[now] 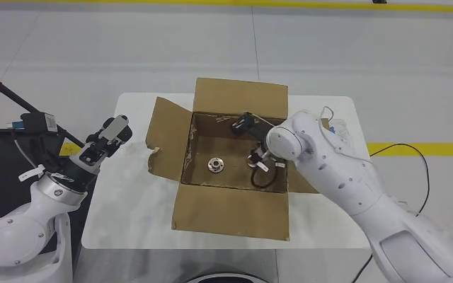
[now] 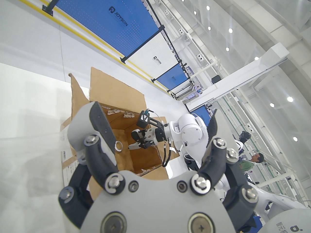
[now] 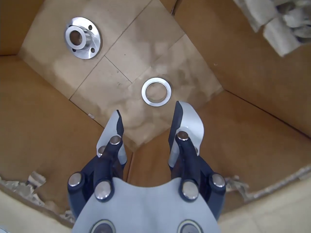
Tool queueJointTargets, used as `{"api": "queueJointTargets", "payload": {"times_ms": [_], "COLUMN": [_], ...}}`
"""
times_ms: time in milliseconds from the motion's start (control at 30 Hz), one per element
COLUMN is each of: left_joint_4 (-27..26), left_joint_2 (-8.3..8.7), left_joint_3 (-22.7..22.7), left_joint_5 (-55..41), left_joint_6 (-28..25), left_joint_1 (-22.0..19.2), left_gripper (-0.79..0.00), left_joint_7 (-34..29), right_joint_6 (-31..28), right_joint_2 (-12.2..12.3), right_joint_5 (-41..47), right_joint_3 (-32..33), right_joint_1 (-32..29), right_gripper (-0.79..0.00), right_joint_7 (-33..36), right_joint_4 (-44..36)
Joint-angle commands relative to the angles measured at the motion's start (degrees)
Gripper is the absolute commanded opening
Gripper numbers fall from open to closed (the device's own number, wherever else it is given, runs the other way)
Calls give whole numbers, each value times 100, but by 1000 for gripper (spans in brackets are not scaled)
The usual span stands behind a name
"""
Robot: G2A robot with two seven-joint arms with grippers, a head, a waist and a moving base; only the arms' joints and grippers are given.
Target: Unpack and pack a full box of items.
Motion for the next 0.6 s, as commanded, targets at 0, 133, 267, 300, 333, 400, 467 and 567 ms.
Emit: {"api": "queueJointTargets", "payload": {"times_ms": [0, 133, 267, 300, 333, 400, 467, 567], "left_joint_4": [0, 0, 0, 0, 0, 0, 0, 0], "left_joint_2": [0, 0, 0, 0, 0, 0, 0, 0], "left_joint_3": [0, 0, 0, 0, 0, 0, 0, 0], "left_joint_5": [0, 0, 0, 0, 0, 0, 0, 0], "left_joint_6": [0, 0, 0, 0, 0, 0, 0, 0], "left_joint_1": [0, 0, 0, 0, 0, 0, 0, 0], "left_gripper": [0, 0, 0, 0, 0, 0, 0, 0], "left_joint_7": [0, 0, 0, 0, 0, 0, 0, 0], "right_joint_6": [-44, -112, -28, -22, -20, -32, -44, -33], "right_joint_2": [-66, -212, -348, -366, -392, -438, -475, -517], "right_joint_5": [61, 124, 53, 43, 38, 36, 25, -20], "right_joint_3": [-72, -225, -368, -383, -403, -428, -443, -453], "right_joint_1": [52, 135, 210, 220, 231, 251, 267, 285], "right_gripper": [-385, -406, -428, -422, -422, -425, -431, -443], "right_joint_7": [-64, -222, -296, -306, -321, -344, -352, -346], "right_joint_4": [221, 643, 956, 995, 1047, 1150, 1246, 1388]}}
